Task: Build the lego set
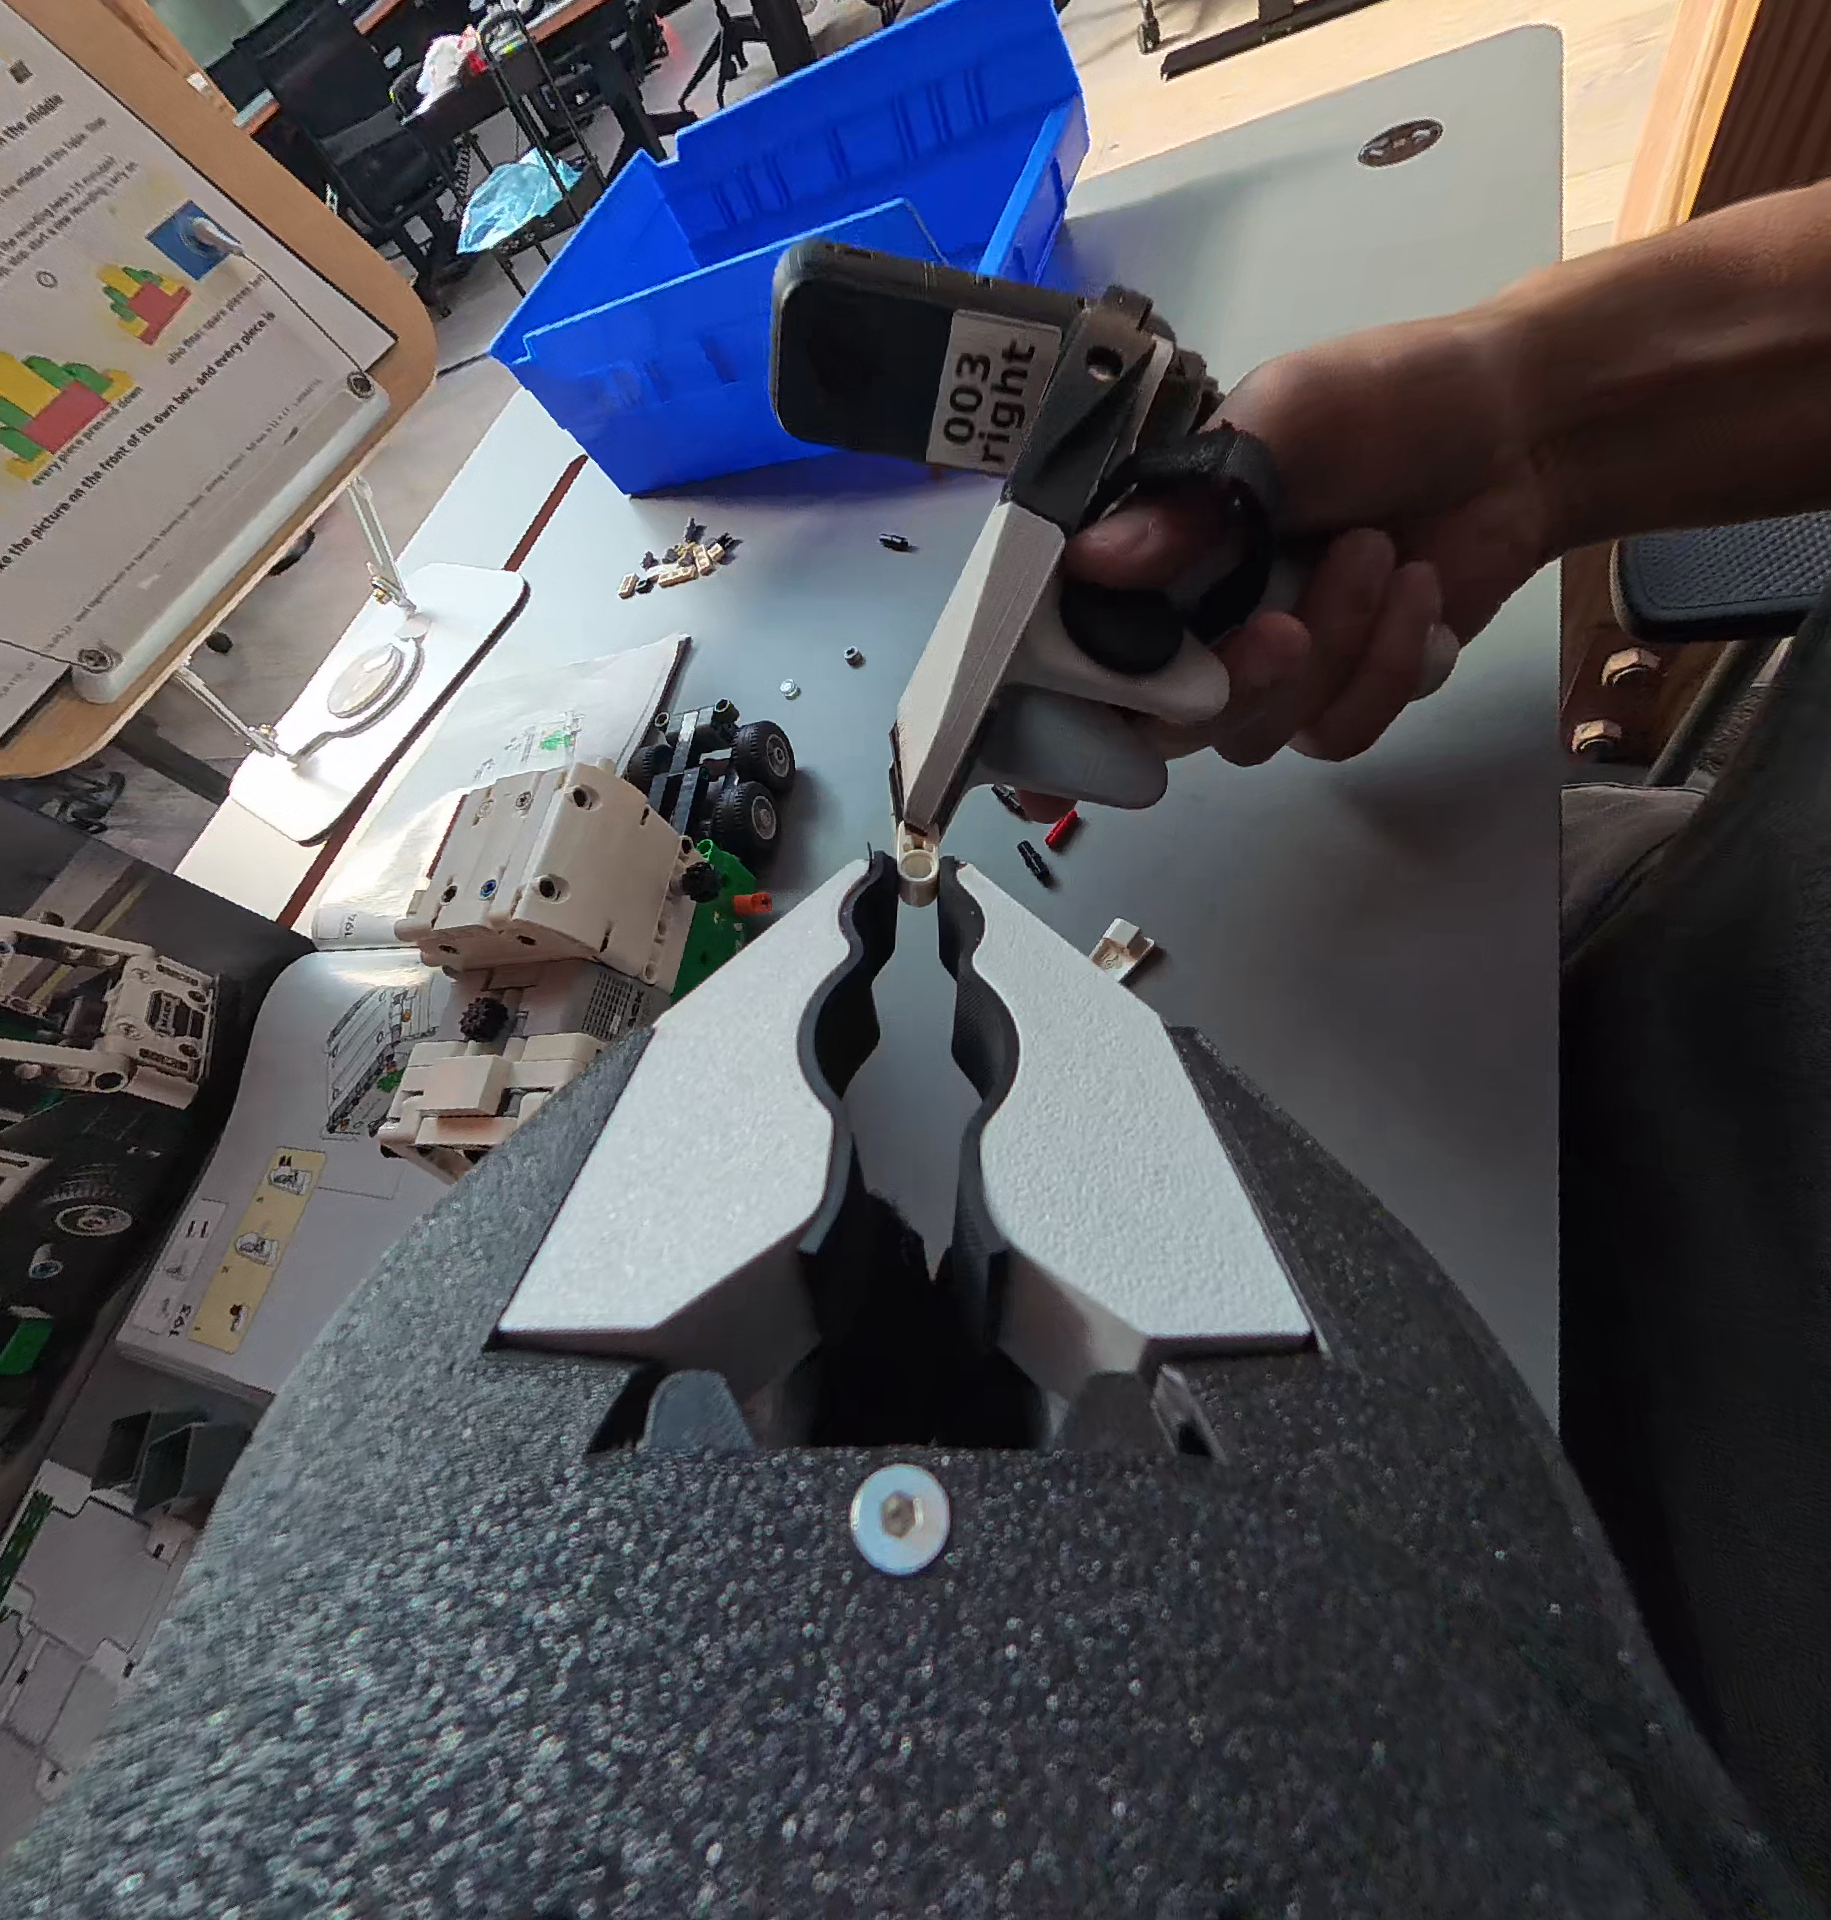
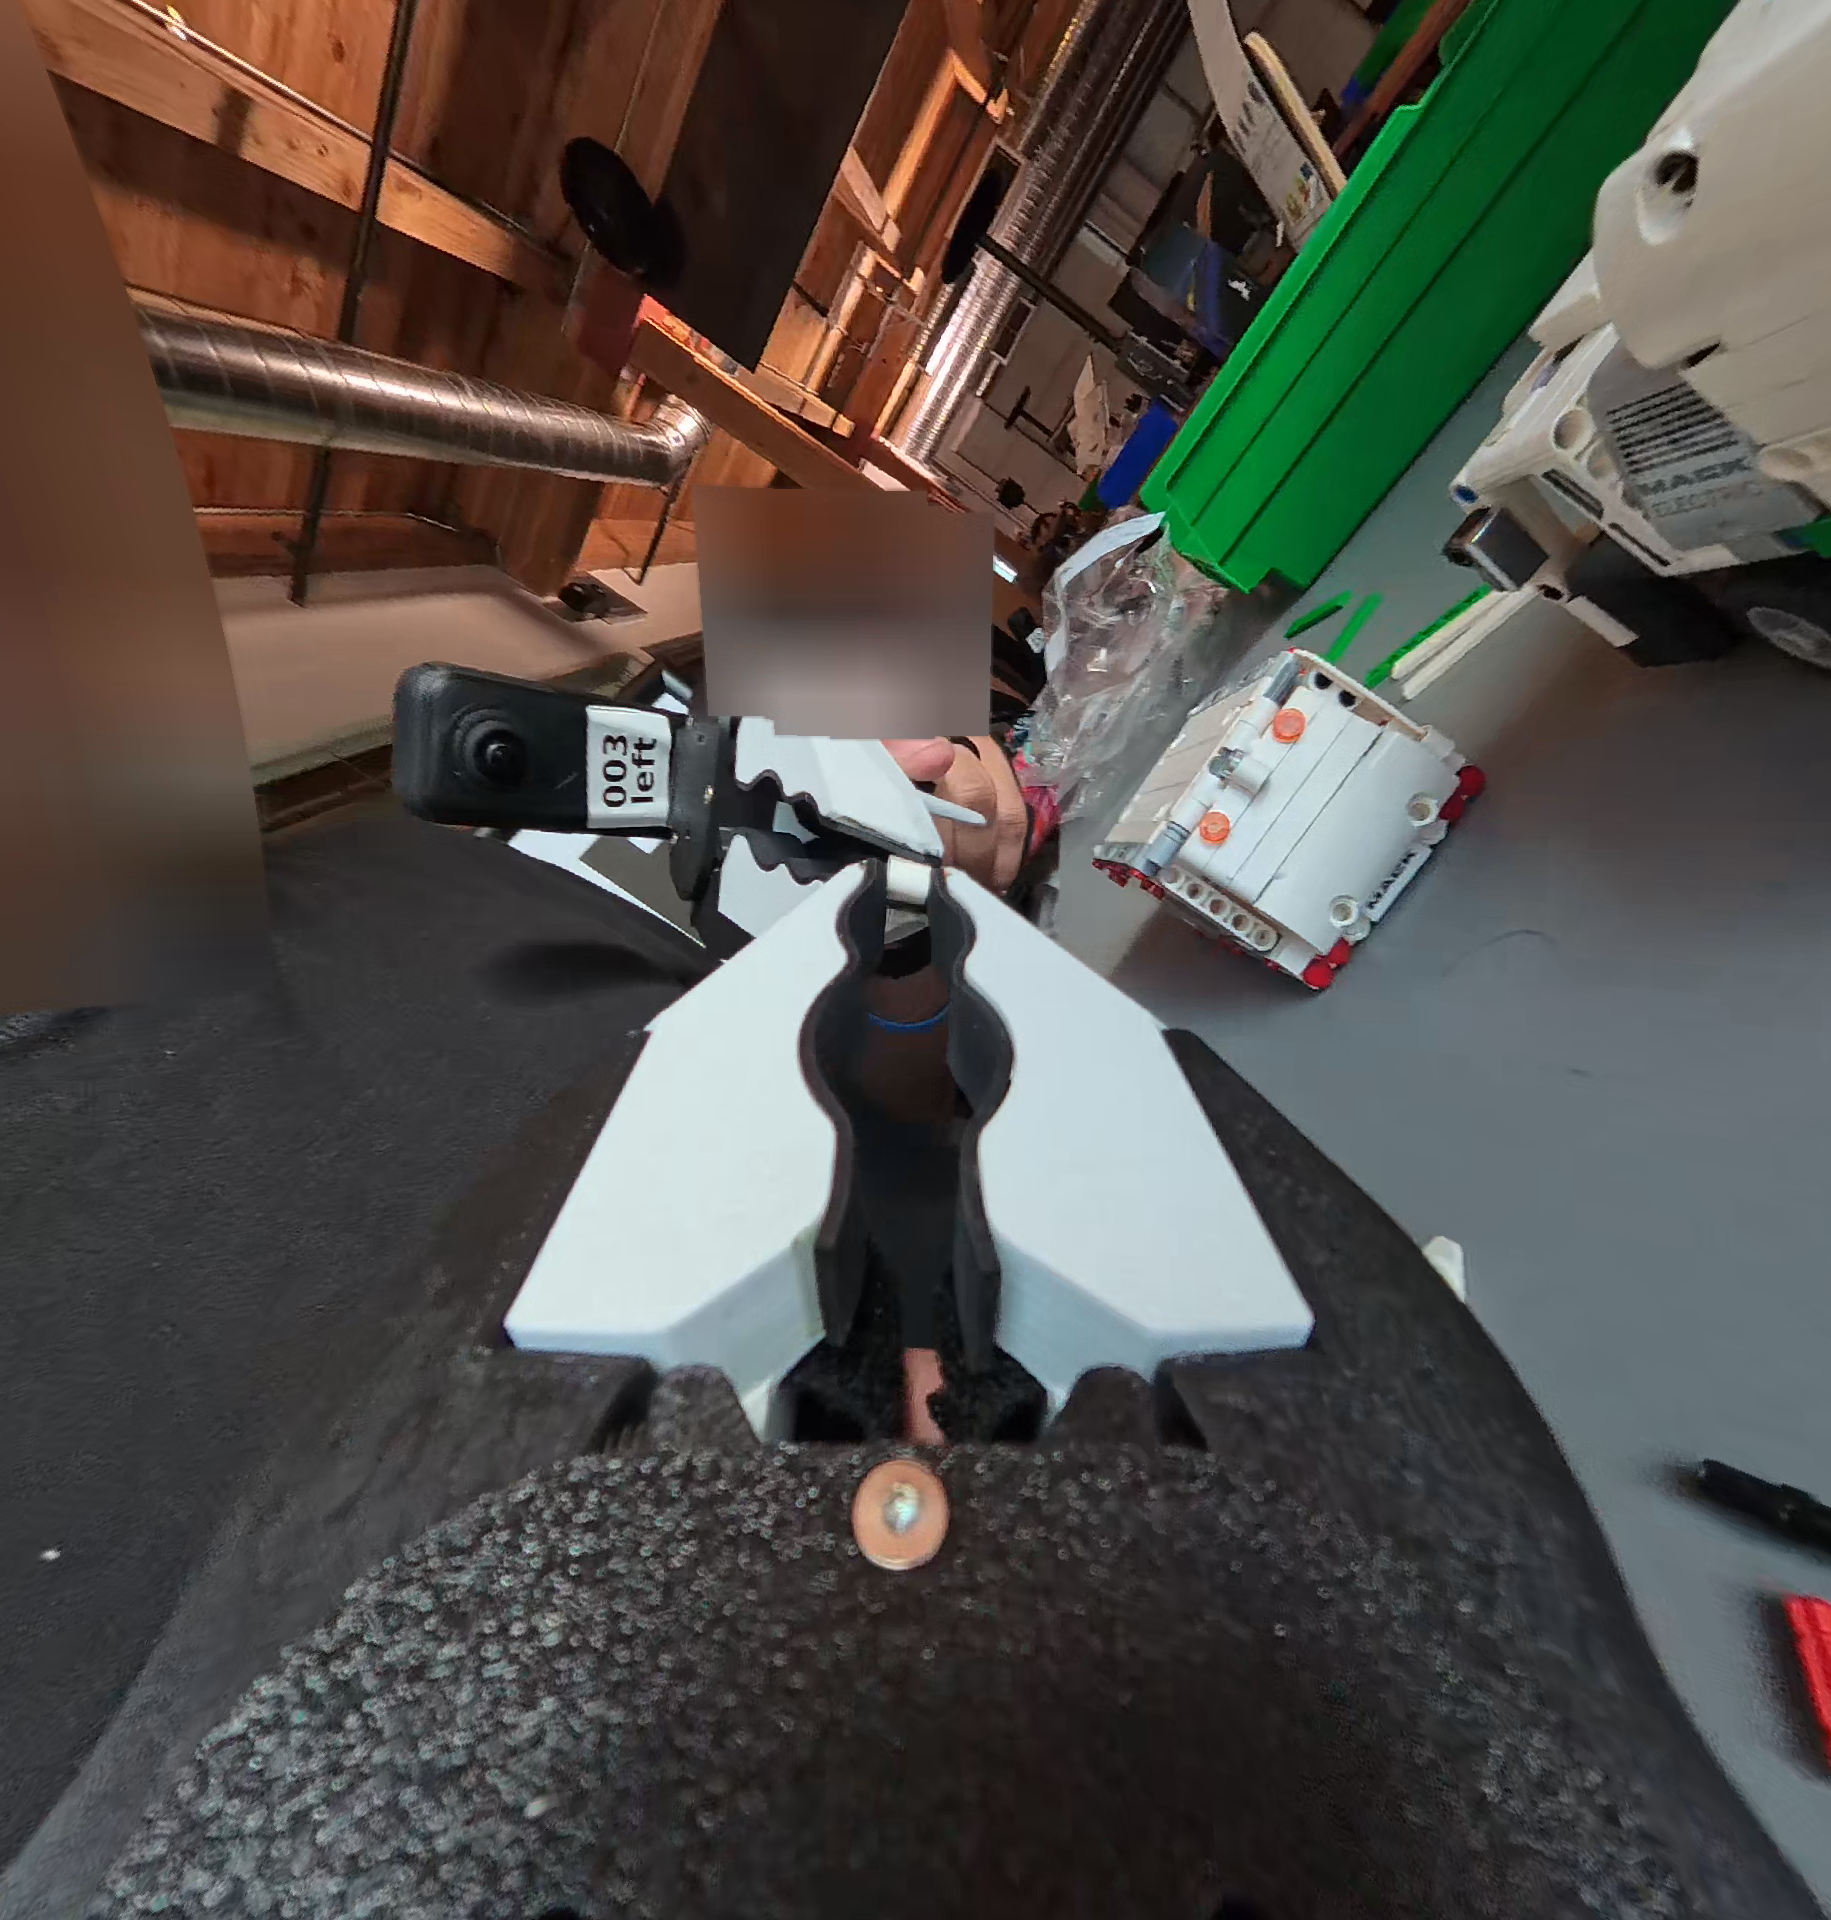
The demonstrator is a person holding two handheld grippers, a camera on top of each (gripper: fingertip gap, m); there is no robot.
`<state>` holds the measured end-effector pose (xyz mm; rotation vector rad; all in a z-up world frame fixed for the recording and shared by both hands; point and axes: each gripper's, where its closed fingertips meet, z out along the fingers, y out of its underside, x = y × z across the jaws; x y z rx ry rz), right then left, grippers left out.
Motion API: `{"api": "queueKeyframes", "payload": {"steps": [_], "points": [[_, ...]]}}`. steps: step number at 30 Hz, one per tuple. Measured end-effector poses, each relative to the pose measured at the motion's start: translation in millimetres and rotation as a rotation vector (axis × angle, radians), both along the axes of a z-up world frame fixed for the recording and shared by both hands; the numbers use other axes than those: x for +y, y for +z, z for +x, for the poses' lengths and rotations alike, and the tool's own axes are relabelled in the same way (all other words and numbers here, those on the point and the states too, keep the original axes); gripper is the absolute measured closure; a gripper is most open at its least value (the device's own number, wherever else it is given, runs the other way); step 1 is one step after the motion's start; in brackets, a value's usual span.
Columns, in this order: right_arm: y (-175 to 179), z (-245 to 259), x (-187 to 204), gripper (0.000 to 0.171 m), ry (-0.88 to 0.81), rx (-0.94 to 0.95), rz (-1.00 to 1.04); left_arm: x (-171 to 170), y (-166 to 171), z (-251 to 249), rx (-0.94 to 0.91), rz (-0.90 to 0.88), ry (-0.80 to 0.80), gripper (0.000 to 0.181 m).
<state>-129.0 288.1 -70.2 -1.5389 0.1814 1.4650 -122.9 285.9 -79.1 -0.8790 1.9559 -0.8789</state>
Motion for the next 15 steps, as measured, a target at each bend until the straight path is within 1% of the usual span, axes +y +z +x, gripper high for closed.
{"api": "queueKeyframes", "payload": {"steps": [5,11,15], "points": [[11.7,-2.4,-2.8,0.164,0.077,0.191,0.019,-5.5,11.7,-1.2,-0.048,-0.060,-0.041,0.175],[18.2,-7.7,-4.3,0.165,0.138,0.301,0.034,-9.1,17.1,-1.9,-0.070,-0.115,-0.075,0.175],[18.0,-6.5,-3.3,0.164,0.139,0.361,0.042,-8.2,16.9,-1.3,-0.067,-0.139,-0.072,0.175]]}}
